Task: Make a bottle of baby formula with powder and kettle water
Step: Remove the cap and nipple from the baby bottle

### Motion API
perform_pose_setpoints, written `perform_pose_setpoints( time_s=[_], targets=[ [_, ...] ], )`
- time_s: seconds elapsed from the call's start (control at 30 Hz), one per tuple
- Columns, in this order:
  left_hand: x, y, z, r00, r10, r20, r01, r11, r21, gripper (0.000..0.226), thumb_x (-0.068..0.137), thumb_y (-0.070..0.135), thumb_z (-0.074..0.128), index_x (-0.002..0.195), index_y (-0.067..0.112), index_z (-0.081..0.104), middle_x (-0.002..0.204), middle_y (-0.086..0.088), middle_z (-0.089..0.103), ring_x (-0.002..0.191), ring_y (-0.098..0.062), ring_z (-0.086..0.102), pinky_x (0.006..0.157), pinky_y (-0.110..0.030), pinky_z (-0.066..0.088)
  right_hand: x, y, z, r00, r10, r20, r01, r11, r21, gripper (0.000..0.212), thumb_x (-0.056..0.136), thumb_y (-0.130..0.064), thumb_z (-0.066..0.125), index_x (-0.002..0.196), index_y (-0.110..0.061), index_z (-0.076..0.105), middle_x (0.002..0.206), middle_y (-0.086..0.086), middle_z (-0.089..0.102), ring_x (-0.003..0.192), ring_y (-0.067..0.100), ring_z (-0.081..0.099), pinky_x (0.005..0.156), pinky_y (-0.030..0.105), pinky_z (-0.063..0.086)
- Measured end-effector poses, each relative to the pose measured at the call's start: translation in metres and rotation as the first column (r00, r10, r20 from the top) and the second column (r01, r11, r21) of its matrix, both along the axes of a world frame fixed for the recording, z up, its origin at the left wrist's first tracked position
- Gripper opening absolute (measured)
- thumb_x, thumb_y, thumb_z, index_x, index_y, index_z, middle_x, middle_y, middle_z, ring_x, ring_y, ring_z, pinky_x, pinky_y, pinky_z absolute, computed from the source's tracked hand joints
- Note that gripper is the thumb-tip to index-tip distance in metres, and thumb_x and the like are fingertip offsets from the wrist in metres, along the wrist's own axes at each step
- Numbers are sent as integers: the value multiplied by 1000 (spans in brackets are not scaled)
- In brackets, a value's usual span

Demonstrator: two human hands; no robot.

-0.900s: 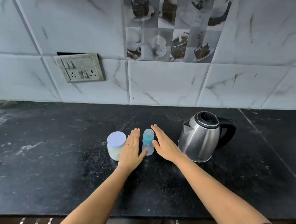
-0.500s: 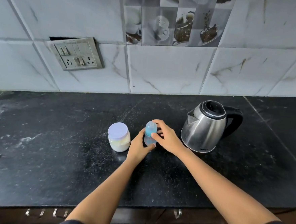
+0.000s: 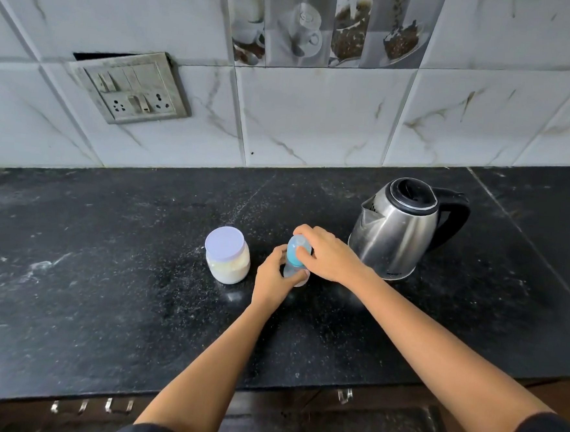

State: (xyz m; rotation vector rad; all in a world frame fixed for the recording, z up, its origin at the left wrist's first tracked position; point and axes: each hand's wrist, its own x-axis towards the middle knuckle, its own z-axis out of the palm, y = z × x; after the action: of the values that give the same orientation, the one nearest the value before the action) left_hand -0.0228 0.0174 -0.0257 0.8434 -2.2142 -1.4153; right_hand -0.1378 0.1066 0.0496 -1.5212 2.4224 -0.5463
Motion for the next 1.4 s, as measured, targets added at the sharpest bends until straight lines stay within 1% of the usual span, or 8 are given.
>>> perform_pose_setpoints(
  time_s=[0.2, 0.33, 0.53, 0.7, 0.9, 1.1, 1.2, 1.4],
  targets=[
    [0, 5, 1, 1000, -9, -6, 9, 1000, 7, 35, 71, 26, 82, 92, 41, 58, 98, 20, 61, 93, 3, 57, 78, -12, 42, 7, -14, 15, 914, 26, -405, 93, 958, 271, 61, 89, -68, 38, 107, -11, 50, 86, 4, 55, 76, 26, 59, 61, 33, 39],
    [0, 2, 4, 995, -103, -4, 103, 995, -7, 33, 76, 25, 78, 92, 45, 57, 94, 23, 64, 93, 9, 58, 77, -9, 43, 4, -18, 22, 932, 91, -350, 25, 949, 313, 48, 94, -54, 41, 109, -11, 53, 92, 8, 63, 74, 21, 54, 63, 32, 41],
    [0, -5, -1, 986, -165, 20, 166, 986, -31, 40, 78, 28, 74, 116, 29, 60, 103, 18, 65, 98, 6, 58, 85, -19, 46, -3, -12, 35, 922, 285, -264, -186, 920, 344, 23, 92, -35, 50, 98, -14, 44, 74, -1, 41, 69, 21, 48, 50, 26, 27],
    [0, -11, 0, 982, -187, 36, 189, 980, -65, 47, 78, 31, 76, 121, 28, 58, 109, 14, 65, 100, 2, 58, 89, -22, 47, -20, -1, 45, 896, 416, -156, -363, 888, 281, 33, 83, -23, 60, 114, -28, 50, 99, -1, 44, 84, 18, 49, 69, 35, 48],
    [1, -7, 1, 985, -172, 28, 173, 984, -45, 56, 79, 30, 76, 130, 28, 53, 116, 21, 58, 104, 8, 53, 88, -8, 38, -24, 45, 31, 973, 27, 231, -23, 1000, -18, 62, 81, -25, 68, 134, -27, 37, 129, -3, 41, 114, 11, 46, 92, 29, 43],
    [3, -2, 1, 989, -147, 27, 146, 989, 15, 58, 78, 30, 76, 131, 27, 51, 121, 18, 57, 109, 3, 53, 89, -7, 36, -9, 101, -47, 817, -232, 527, 350, 927, -135, 48, 75, -15, 75, 115, -31, 55, 118, -5, 56, 110, 10, 55, 94, 28, 46],
    [2, -1, 0, 991, -133, 28, 132, 990, 40, 60, 78, 30, 77, 132, 27, 50, 122, 19, 56, 109, 3, 53, 90, -9, 36, 0, 113, -72, 768, -292, 570, 456, 875, -166, 46, 70, -14, 81, 105, -26, 54, 107, -7, 62, 100, 9, 59, 82, 21, 48],
    [1, 1, -4, 995, -98, 30, 96, 994, 56, 66, 77, 30, 78, 135, 23, 49, 131, 9, 57, 118, -3, 53, 104, -25, 40, 6, 117, -92, 764, -311, 565, 458, 878, -137, 72, 64, -16, 87, 120, -26, 44, 113, -8, 59, 107, 2, 54, 92, 21, 44]
  ],
)
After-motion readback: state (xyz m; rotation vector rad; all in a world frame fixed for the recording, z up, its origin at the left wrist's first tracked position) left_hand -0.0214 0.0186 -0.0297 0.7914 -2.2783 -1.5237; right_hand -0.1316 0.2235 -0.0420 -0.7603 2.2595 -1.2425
